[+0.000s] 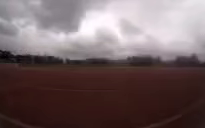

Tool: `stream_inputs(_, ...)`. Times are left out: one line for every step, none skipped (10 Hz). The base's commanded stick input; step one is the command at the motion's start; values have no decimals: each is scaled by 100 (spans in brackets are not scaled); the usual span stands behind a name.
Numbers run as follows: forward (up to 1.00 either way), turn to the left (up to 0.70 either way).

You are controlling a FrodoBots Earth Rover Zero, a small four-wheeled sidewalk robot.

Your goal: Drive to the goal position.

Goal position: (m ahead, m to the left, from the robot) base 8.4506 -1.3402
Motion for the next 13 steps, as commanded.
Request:
stream_inputs(50,0)
stream_inputs(50,0)
stream_inputs(50,0)
stream_inputs(50,0)
stream_inputs(50,0)
stream_inputs(50,0)
stream_inputs(50,-40)
stream_inputs(50,-49)
stream_inputs(50,-50)
stream_inputs(50,-50)
stream_inputs(50,0)
stream_inputs(50,0)
stream_inputs(50,0)
